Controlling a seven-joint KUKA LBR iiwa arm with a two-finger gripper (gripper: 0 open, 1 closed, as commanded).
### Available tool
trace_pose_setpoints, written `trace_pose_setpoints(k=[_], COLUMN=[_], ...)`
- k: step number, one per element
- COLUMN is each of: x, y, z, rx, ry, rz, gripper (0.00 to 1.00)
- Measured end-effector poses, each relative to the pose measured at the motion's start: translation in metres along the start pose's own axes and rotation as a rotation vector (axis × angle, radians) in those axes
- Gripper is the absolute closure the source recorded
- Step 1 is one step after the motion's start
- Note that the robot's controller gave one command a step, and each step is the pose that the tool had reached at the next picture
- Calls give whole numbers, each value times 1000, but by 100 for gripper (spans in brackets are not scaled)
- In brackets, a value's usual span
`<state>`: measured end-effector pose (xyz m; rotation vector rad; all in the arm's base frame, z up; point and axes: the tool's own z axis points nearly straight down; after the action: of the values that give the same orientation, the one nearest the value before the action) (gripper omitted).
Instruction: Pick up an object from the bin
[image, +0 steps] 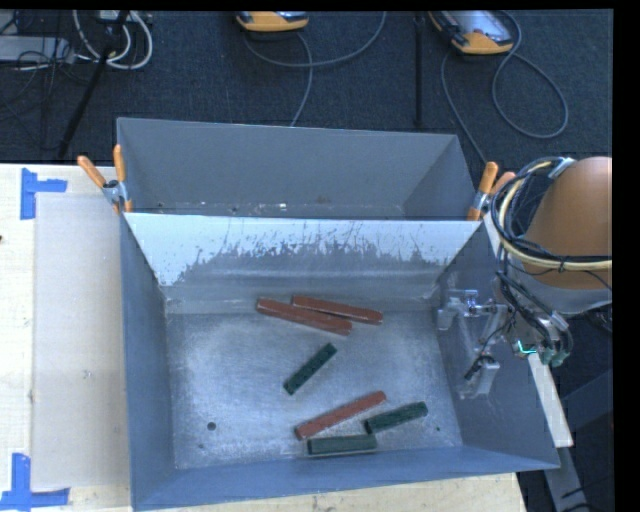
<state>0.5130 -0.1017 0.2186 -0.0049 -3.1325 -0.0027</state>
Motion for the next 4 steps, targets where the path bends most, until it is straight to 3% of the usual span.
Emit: trace_pose_setpoints(k=[1, 2, 3, 4], x=[25, -15, 21, 27], y=[73, 105, 53, 98], z=[121, 80, 151, 84], rx=[-1, 4, 4, 5], ry=[1, -13, -7, -12], rz=[-47, -523, -665, -831], gripper=[0, 0, 0, 0])
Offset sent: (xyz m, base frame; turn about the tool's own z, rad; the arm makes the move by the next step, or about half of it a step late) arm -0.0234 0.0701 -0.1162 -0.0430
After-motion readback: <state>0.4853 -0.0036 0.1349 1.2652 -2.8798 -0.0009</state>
